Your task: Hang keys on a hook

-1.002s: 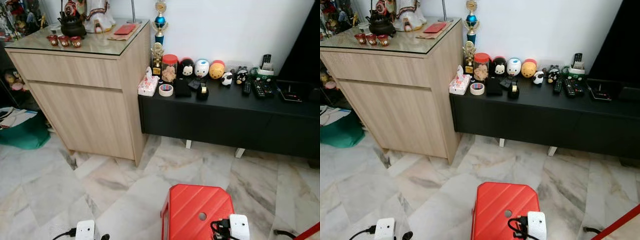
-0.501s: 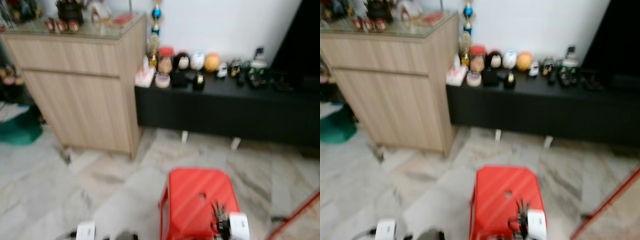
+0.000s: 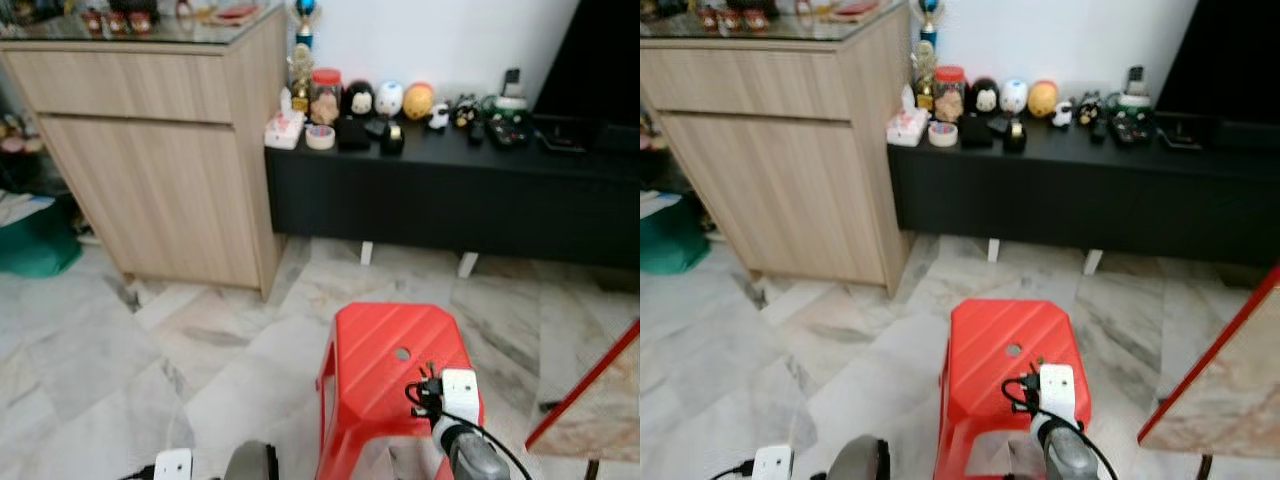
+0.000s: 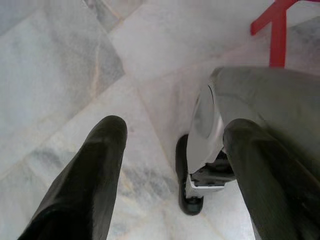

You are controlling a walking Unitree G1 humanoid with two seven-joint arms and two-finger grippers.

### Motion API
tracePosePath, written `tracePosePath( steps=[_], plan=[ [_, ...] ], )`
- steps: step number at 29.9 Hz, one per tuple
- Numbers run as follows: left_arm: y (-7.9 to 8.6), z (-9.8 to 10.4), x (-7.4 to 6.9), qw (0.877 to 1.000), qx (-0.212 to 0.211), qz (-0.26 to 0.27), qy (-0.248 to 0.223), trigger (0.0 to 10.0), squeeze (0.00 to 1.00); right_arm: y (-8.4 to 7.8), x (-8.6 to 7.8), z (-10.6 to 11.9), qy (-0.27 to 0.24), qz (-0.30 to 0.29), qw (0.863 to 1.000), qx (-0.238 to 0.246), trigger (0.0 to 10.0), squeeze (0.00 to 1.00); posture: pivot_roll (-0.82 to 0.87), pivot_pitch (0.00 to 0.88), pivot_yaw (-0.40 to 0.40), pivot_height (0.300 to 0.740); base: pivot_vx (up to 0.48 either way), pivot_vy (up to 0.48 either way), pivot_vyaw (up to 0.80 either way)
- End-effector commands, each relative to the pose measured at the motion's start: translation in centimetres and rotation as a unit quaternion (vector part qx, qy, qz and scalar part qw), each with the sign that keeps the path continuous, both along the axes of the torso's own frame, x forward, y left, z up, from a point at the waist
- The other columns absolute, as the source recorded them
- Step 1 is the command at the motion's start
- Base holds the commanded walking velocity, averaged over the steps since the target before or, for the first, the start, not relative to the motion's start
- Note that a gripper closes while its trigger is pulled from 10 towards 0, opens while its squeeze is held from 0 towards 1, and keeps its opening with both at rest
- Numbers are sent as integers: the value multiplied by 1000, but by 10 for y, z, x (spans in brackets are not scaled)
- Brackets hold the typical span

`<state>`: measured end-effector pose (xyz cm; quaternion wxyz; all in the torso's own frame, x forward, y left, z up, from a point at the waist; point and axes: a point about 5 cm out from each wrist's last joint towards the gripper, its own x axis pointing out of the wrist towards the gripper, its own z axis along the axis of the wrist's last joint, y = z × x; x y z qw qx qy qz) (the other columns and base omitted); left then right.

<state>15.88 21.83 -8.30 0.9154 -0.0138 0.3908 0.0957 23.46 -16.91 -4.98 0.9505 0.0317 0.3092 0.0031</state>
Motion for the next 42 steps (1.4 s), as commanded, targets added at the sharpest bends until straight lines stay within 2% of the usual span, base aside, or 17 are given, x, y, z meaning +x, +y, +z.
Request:
tracePosePath(
  steps=[1,8,10,12,14,15,18,21,26,29,32,33,42],
  plan=[
    [-1,1,1,1000,-5,3,-6,10000,0,-2,3,2,-1,-6,1000,0,10000,0,31,6,-51,629,0,0,0],
    [3,3,3,1000,6,7,-17,10000,0,-6,0,0,6,-14,1000,2,10000,0,25,0,-47,629,0,0,0],
    [9,12,14,998,19,8,-52,10000,0,-8,-1,0,7,-15,1000,2,10000,0,15,0,-45,629,0,0,0],
    [16,26,33,993,37,10,-107,10000,0,-9,-1,-1,7,-14,1000,1,10000,0,19,0,-45,629,0,0,0],
    [18,33,40,991,40,11,-130,10000,0,-9,-1,-1,7,-15,1000,1,10000,0,22,0,-46,629,0,0,0],
    [19,44,54,985,44,2,-169,10000,0,-10,-2,-1,7,-15,1000,0,10000,0,22,0,-43,629,0,0,0],
    [14,64,72,970,53,-37,-232,10000,0,-11,-2,-1,6,-15,1000,0,10000,0,23,0,-39,629,0,0,0],
    [11,79,81,957,57,-61,-278,10000,0,-12,-5,-2,10,-17,1000,0,10000,0,25,0,-38,629,0,0,0],
    [6,84,79,949,46,-71,-303,10000,0,-12,-6,-3,12,-18,1000,0,10000,0,22,0,-39,629,0,0,0],
    [-6,85,73,943,37,-102,-314,10000,0,-13,-5,-3,13,-19,1000,1,10000,0,31,0,-45,629,0,0,0],
    [-8,87,71,942,36,-100,-319,10000,0,-14,-5,-3,14,-17,1000,-1,10000,0,36,3,-48,629,0,0,0],
    [-7,88,70,943,32,-82,-321,10000,0,-14,-5,-3,16,-15,1000,-6,10000,0,36,10,-50,629,0,0,0],
    [-20,98,83,939,15,-87,-333,10000,0,-14,-3,-2,16,-9,1000,-14,10000,0,30,22,-55,629,181,0,49]
  ],
)
